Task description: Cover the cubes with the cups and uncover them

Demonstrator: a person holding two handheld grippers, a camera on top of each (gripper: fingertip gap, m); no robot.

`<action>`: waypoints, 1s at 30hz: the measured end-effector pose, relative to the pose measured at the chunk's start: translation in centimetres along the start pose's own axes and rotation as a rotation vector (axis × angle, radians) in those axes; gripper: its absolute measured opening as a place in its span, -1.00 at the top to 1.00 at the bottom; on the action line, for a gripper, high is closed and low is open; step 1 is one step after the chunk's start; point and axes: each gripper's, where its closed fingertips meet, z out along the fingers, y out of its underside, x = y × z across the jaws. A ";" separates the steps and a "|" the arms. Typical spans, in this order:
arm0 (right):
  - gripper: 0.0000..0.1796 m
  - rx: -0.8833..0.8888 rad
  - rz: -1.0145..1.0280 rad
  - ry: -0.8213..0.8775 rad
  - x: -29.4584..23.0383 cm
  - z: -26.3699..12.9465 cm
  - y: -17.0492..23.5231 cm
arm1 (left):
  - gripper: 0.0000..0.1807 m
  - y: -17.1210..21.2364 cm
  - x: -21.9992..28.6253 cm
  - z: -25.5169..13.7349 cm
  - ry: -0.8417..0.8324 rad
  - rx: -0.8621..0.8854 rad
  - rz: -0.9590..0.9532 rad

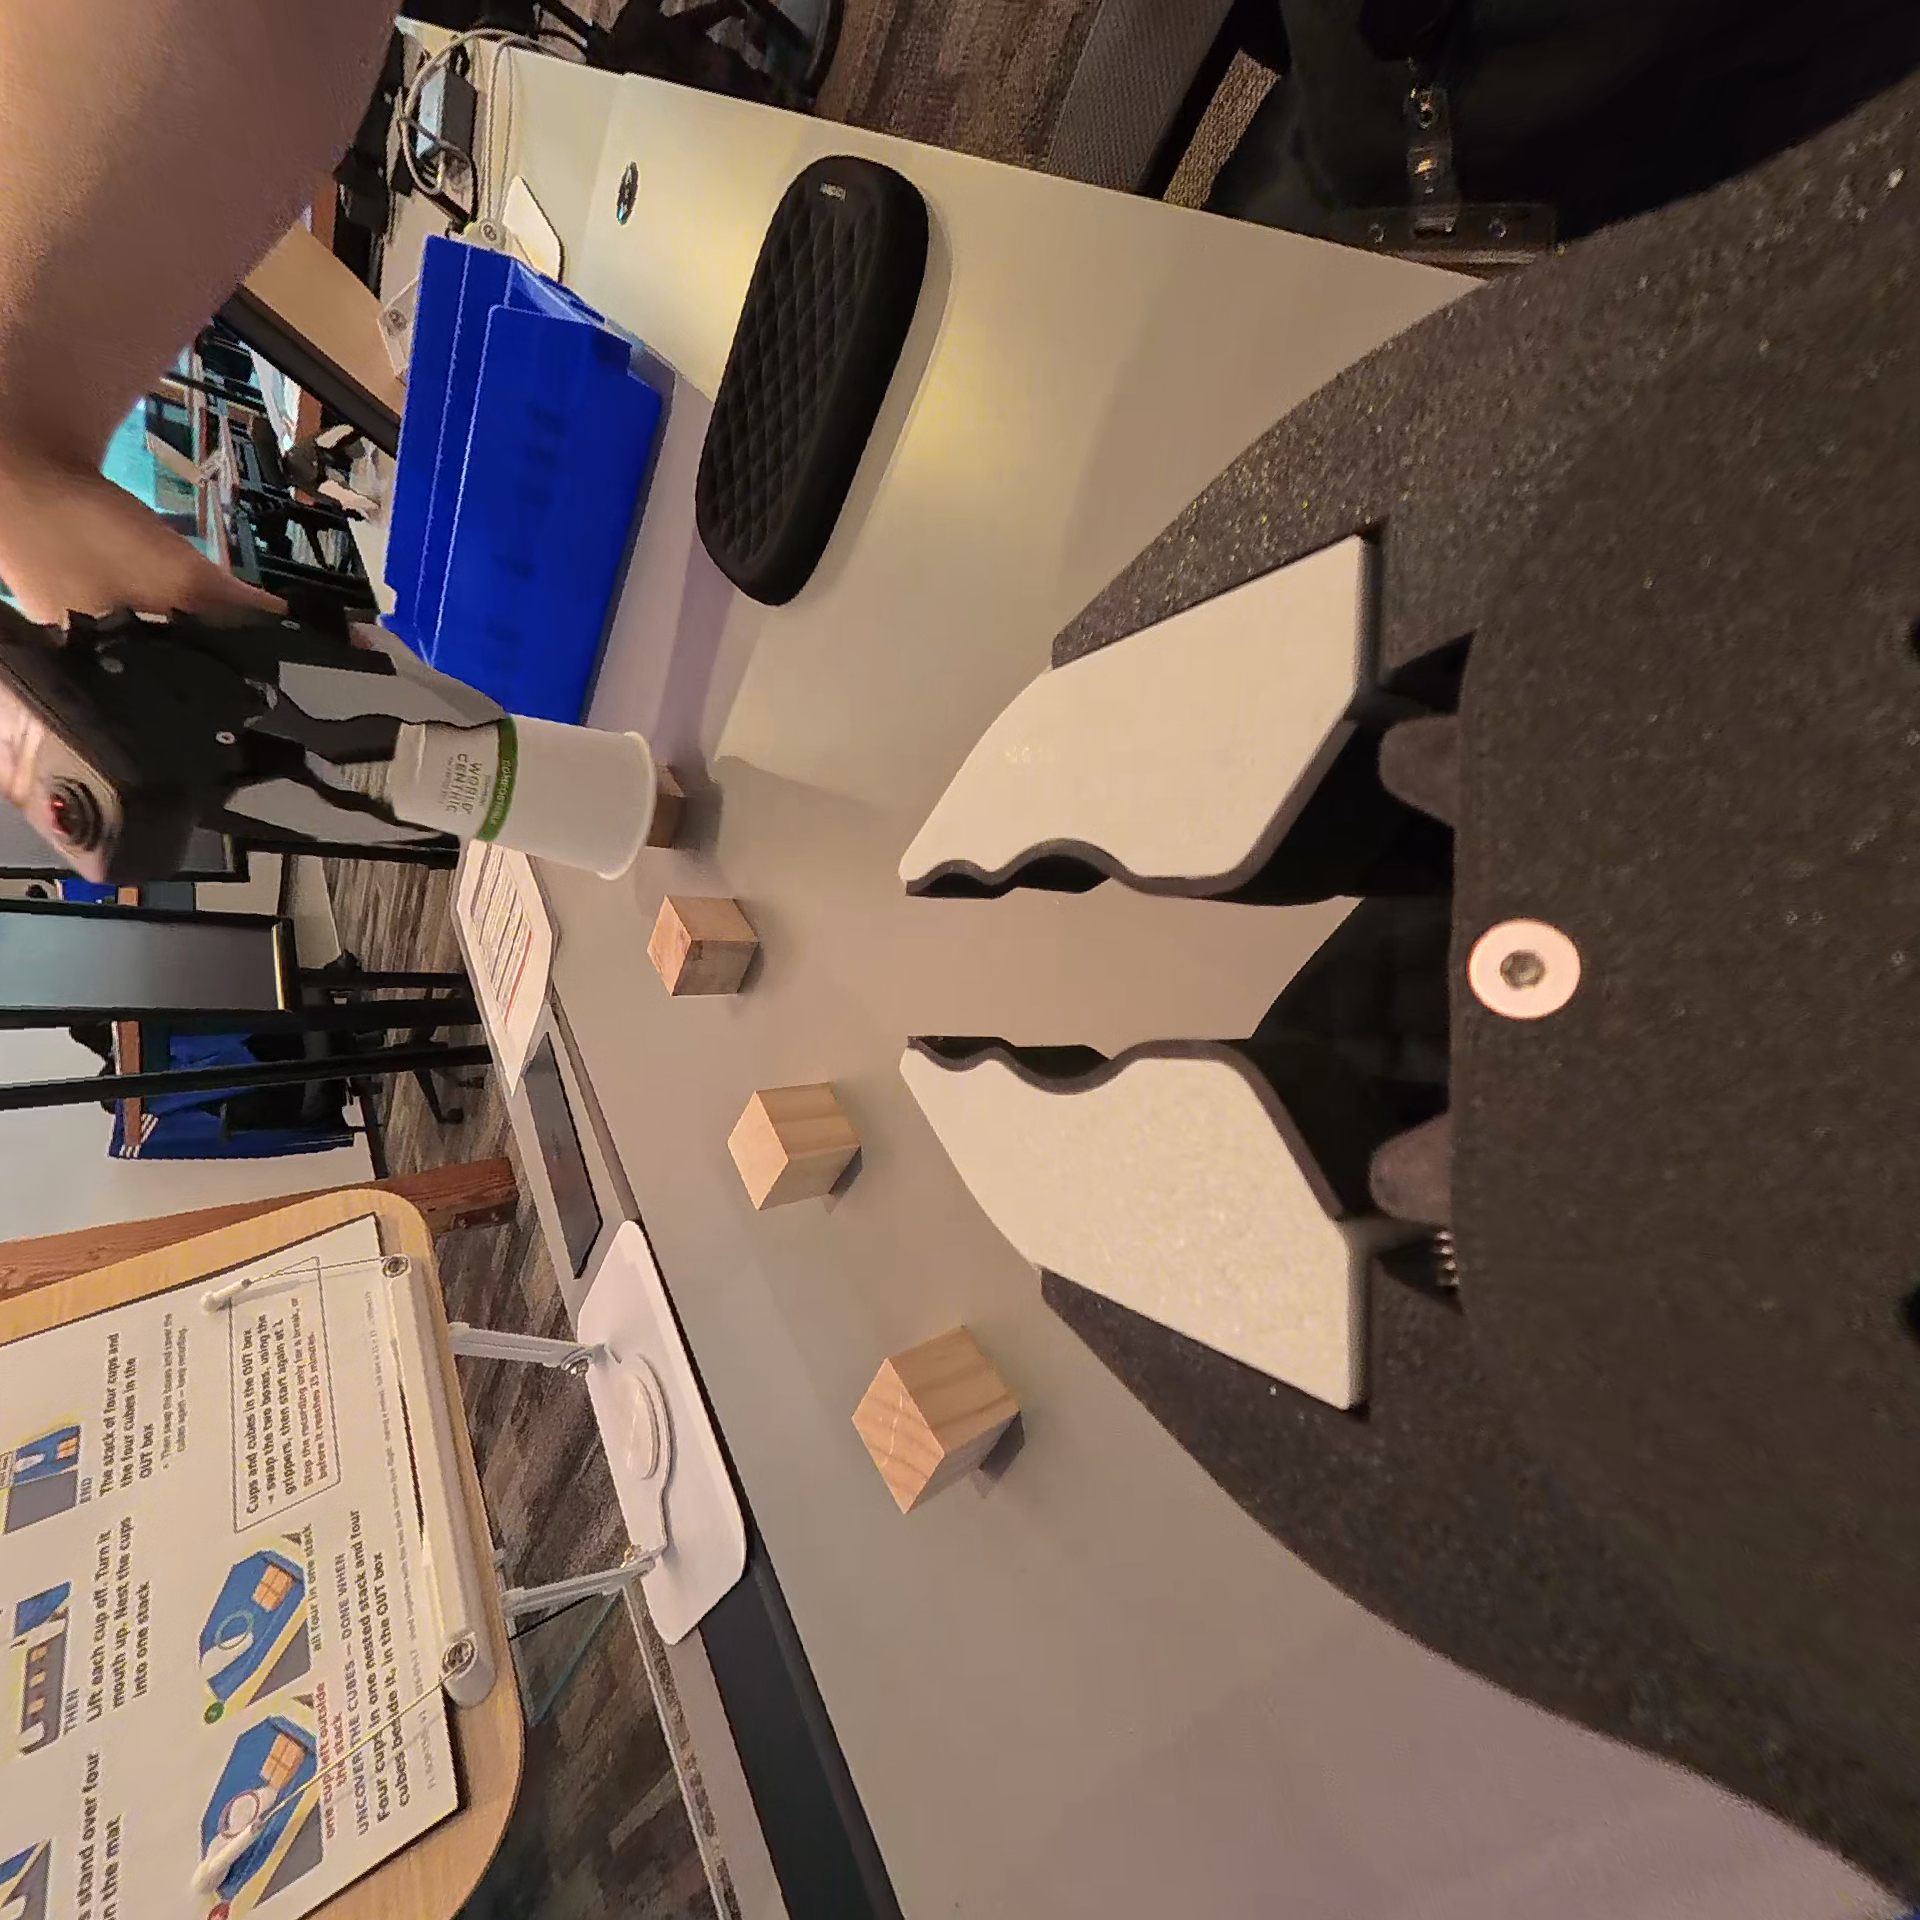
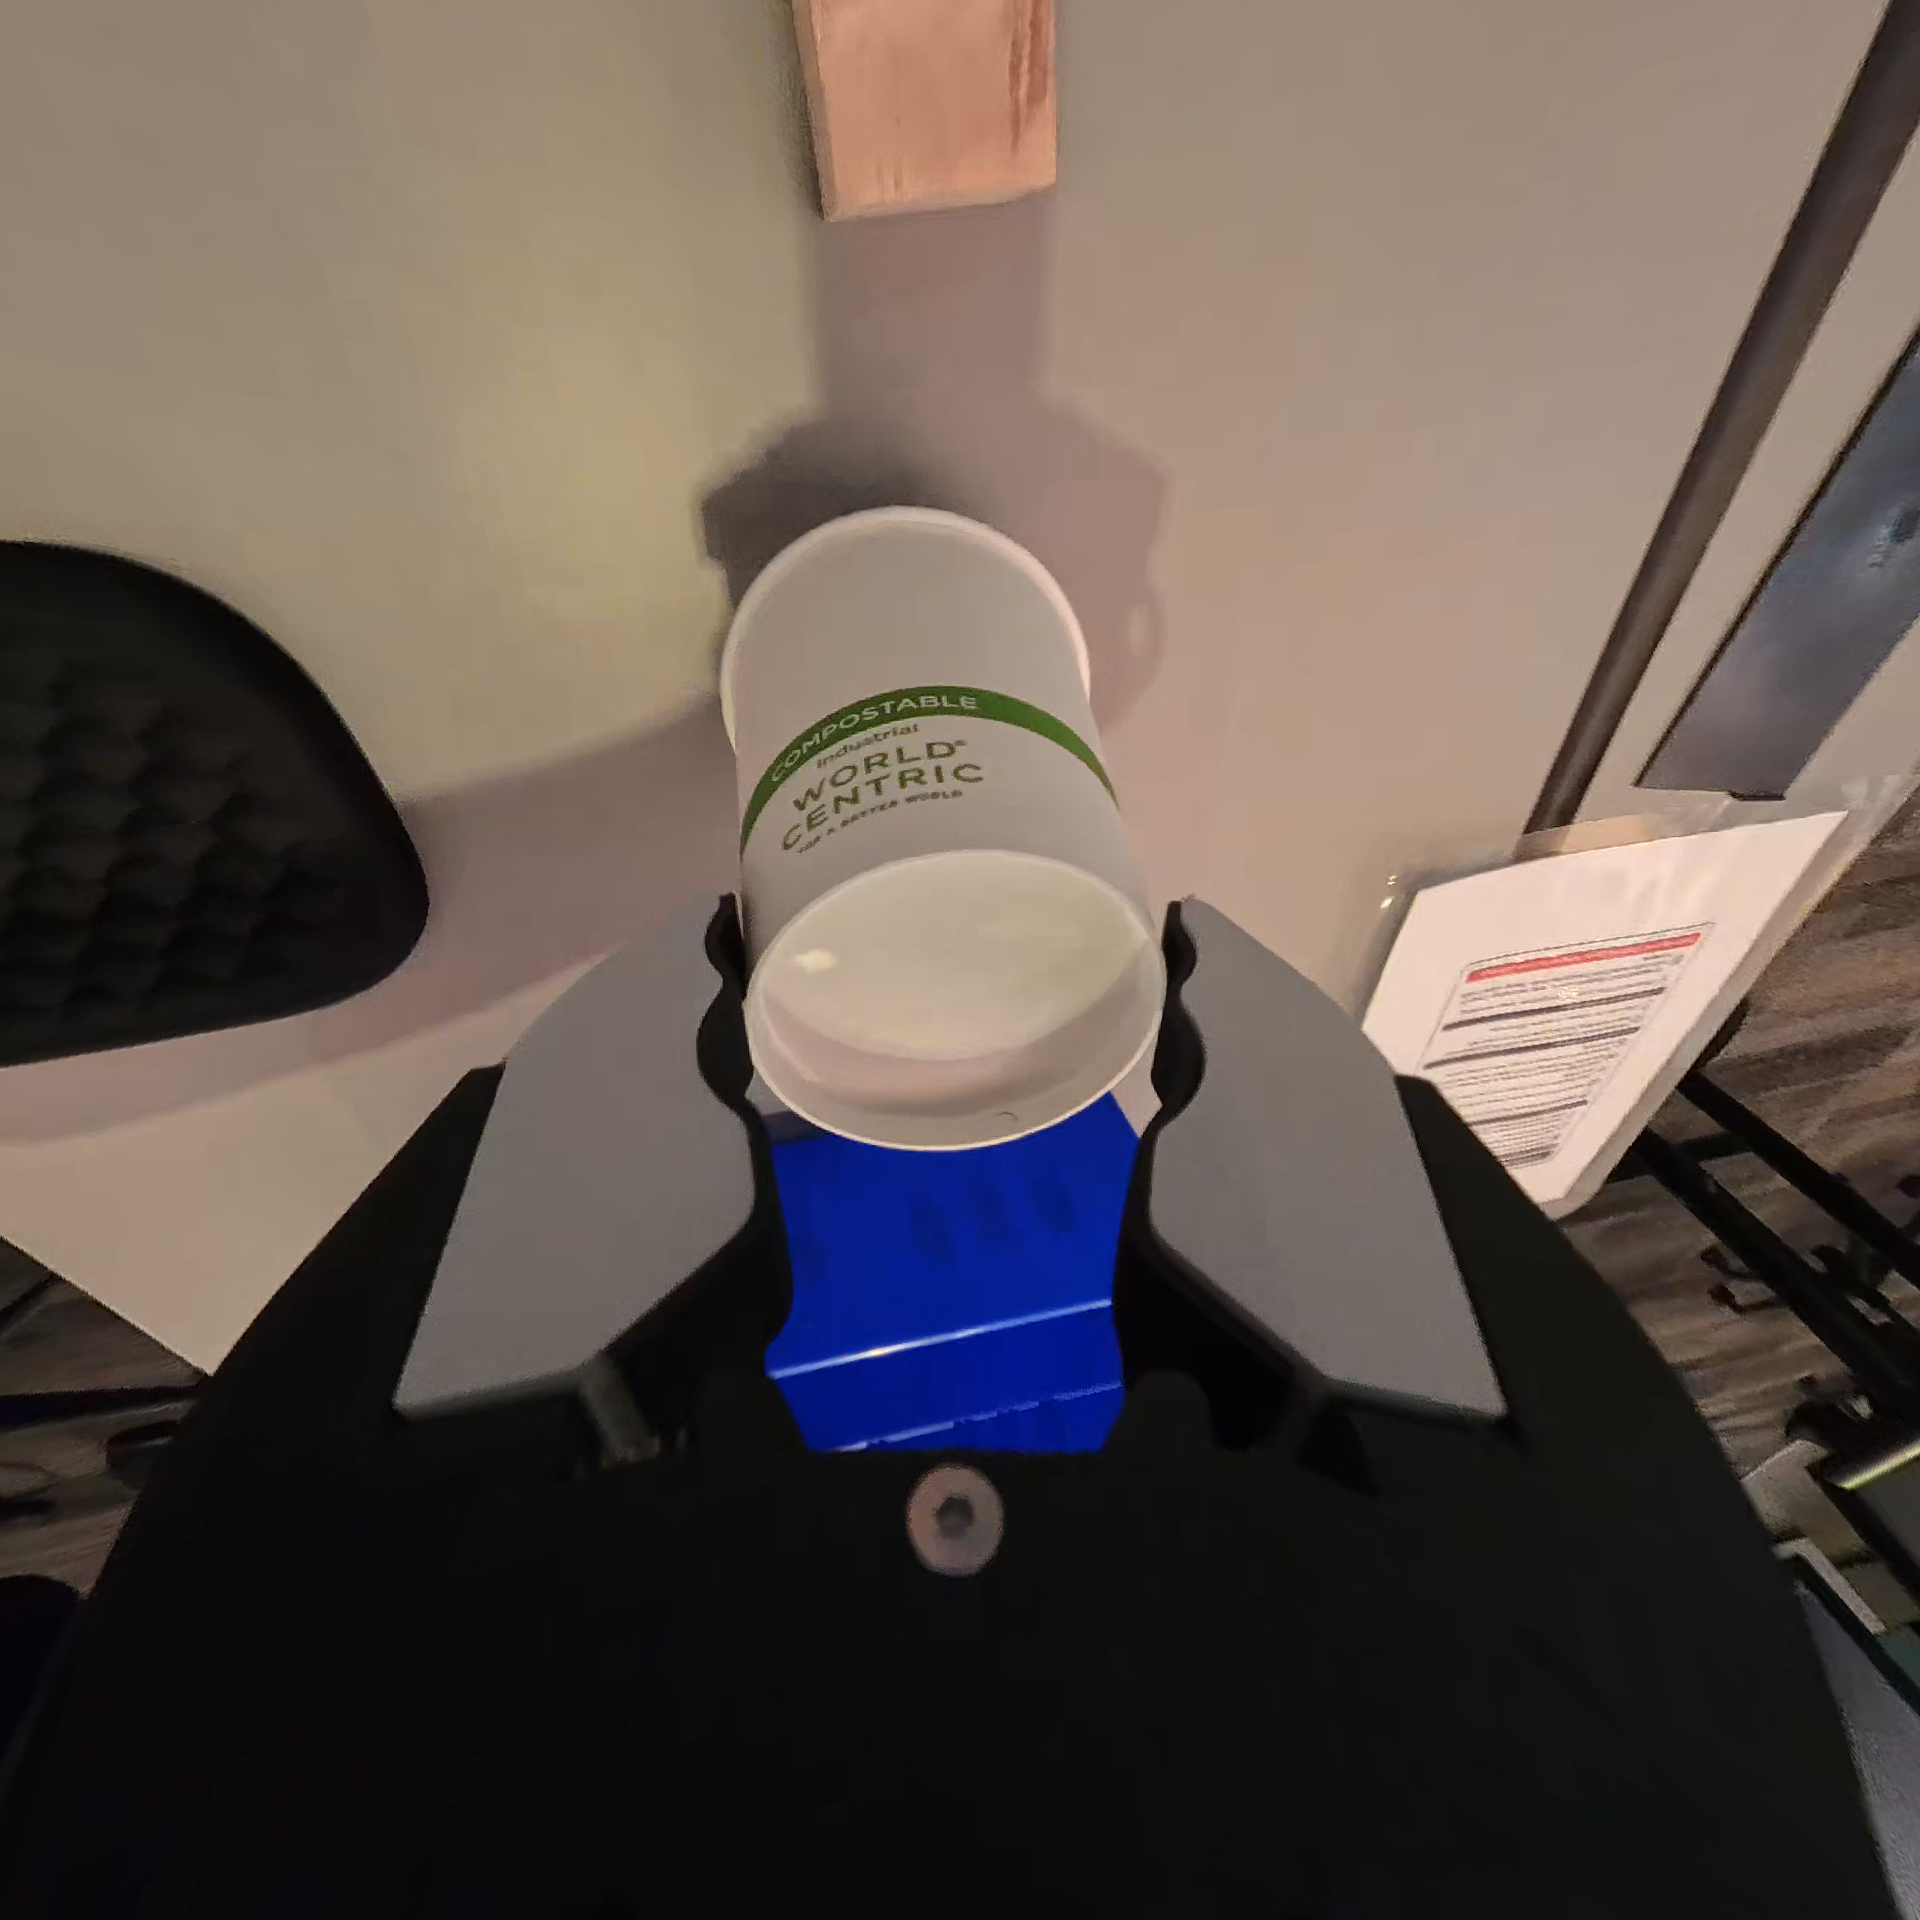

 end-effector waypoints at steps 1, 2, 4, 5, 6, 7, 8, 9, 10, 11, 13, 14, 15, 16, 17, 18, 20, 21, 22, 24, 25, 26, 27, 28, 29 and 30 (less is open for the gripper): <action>0.16 -0.015 0.002 -0.005 0.0 0.4 0.1 | 0.73 0.0 0.0 0.0 0.000 0.000 0.001; 0.16 -0.029 0.008 -0.018 -0.1 0.8 0.3 | 0.73 0.0 0.1 0.0 0.001 -0.001 0.003; 0.16 -0.042 0.007 -0.029 -0.2 1.5 0.4 | 0.73 -0.1 0.2 0.1 0.008 -0.001 0.008; 0.15 -0.045 0.009 -0.032 -0.2 1.7 0.4 | 0.73 -0.1 0.3 0.1 0.014 0.000 0.012; 0.15 -0.044 0.014 -0.040 -0.2 1.9 0.5 | 0.73 -0.2 0.4 0.2 0.017 0.001 0.015; 0.16 -0.037 0.016 -0.039 -0.1 2.1 0.4 | 0.73 -0.2 0.5 0.2 0.018 0.001 0.017; 0.15 -0.031 0.020 -0.042 -0.1 2.2 0.4 | 0.73 -0.2 0.5 0.2 0.018 -0.001 0.018; 0.16 -0.031 0.023 -0.048 -0.2 2.3 0.5 | 0.73 -0.2 0.5 0.3 0.020 -0.002 0.019; 0.15 -0.034 0.023 -0.045 -0.1 2.4 0.5 | 0.73 -0.2 0.6 0.3 0.020 -0.004 0.020; 0.16 -0.038 0.021 -0.038 0.1 2.5 0.6 | 0.73 -0.2 0.5 0.3 0.020 -0.006 0.022; 0.15 -0.048 0.019 -0.039 0.1 2.7 0.7 | 0.73 -0.1 0.5 0.4 0.019 -0.008 0.023; 0.16 -0.050 0.017 -0.034 0.2 2.8 0.7 | 0.74 -0.1 0.5 0.4 0.021 -0.009 0.021; 0.16 -0.050 0.014 -0.033 0.2 2.9 0.7 | 0.74 -0.1 0.6 0.4 0.023 -0.010 0.020; 0.16 -0.052 0.012 -0.037 0.1 3.0 0.7 | 0.74 0.0 0.6 0.4 0.026 -0.011 0.021; 0.15 -0.056 0.012 -0.042 0.0 3.1 0.7 | 0.74 0.1 0.7 0.4 0.028 -0.013 0.022; 0.15 -0.061 0.014 -0.045 0.1 3.2 0.8 | 0.73 0.2 0.6 0.4 0.028 -0.016 0.023; 0.15 -0.047 0.018 -0.049 0.0 3.2 0.7 | 0.73 0.3 0.6 0.4 0.026 -0.022 0.021; 0.15 -0.044 0.018 -0.048 0.0 3.2 0.6 | 0.73 0.4 0.6 0.3 0.026 -0.025 0.020; 0.15 -0.043 0.025 -0.048 0.0 3.2 0.6 | 0.73 0.4 0.6 0.3 0.027 -0.026 0.019; 0.15 -0.035 0.034 -0.051 -0.1 3.2 0.6 | 0.73 0.3 0.5 0.1 0.027 -0.023 0.017; 0.15 -0.025 0.031 -0.046 -0.1 3.1 0.4 | 0.74 0.2 0.5 0.1 0.027 -0.019 0.015; 0.15 -0.008 0.028 -0.028 0.0 2.9 0.2 | 0.74 0.2 0.5 0.0 0.029 -0.015 0.013; 0.14 0.006 0.028 -0.012 0.2 2.6 0.1 | 0.74 0.1 0.6 -0.1 0.034 -0.012 0.009; 0.13 0.013 0.028 -0.004 0.2 2.3 0.0 | 0.74 0.0 0.6 -0.2 0.037 -0.007 0.005; 0.13 0.021 0.030 0.006 0.3 2.0 0.0 | 0.74 -0.1 0.6 -0.3 0.039 -0.002 0.001; 0.12 0.025 0.034 0.008 0.2 1.7 0.1 | 0.74 -0.2 0.6 -0.5 0.042 0.004 -0.004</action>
